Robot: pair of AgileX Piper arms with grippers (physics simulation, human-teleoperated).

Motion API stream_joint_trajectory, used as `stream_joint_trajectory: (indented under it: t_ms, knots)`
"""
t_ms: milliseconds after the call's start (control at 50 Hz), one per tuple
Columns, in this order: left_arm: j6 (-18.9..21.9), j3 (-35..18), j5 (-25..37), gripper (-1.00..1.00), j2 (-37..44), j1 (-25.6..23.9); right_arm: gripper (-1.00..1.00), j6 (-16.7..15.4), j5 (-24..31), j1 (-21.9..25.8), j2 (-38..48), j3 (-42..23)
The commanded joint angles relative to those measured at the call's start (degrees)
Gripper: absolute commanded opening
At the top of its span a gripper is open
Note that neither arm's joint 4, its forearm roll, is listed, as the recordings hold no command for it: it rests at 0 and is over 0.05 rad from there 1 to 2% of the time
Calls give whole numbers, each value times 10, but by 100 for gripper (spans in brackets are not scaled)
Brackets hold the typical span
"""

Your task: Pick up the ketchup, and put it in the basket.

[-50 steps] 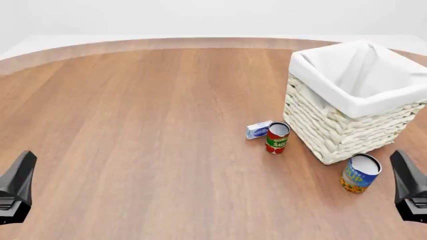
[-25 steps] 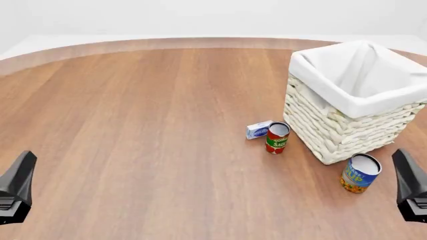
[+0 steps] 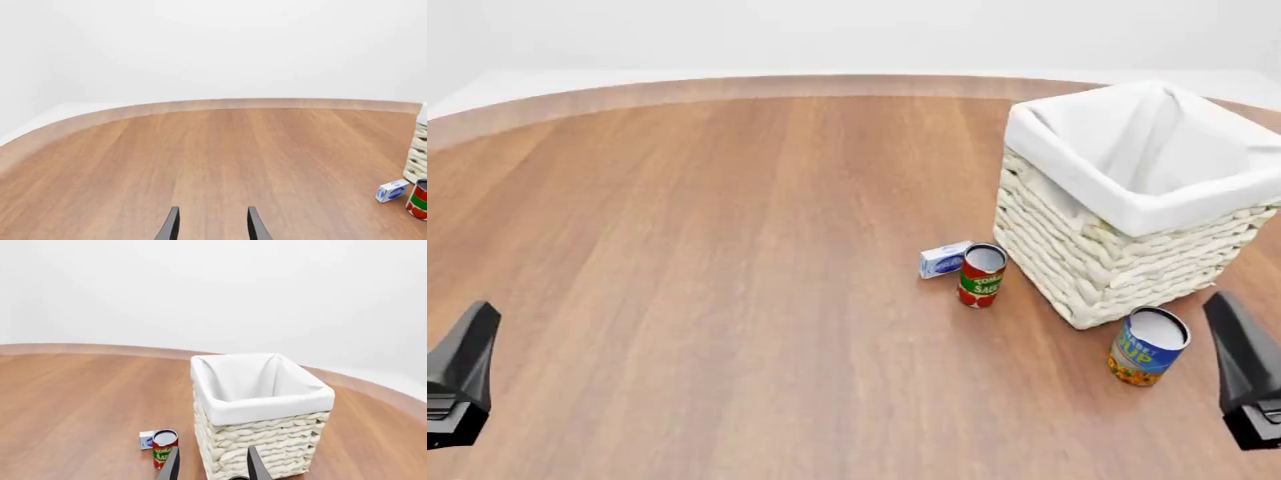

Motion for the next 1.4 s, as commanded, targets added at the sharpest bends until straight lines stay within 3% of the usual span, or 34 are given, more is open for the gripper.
stream_joint_trajectory:
  t_ms: [20,460,900,1160,1400]
  knots:
    - [0,0,0,100,0,0,100,-14,-1,41,-1,-9]
    - [0,0,0,100,0,0,100,-31,3,124,0,-22]
    - [0,0,0,100,0,0,100,-24,-13,191,40,-51]
    - [0,0,0,100,0,0,100,-26,-61,238,98,-51]
    - [0,0,0,100,0,0,100,-37,-187,293,260,-59]
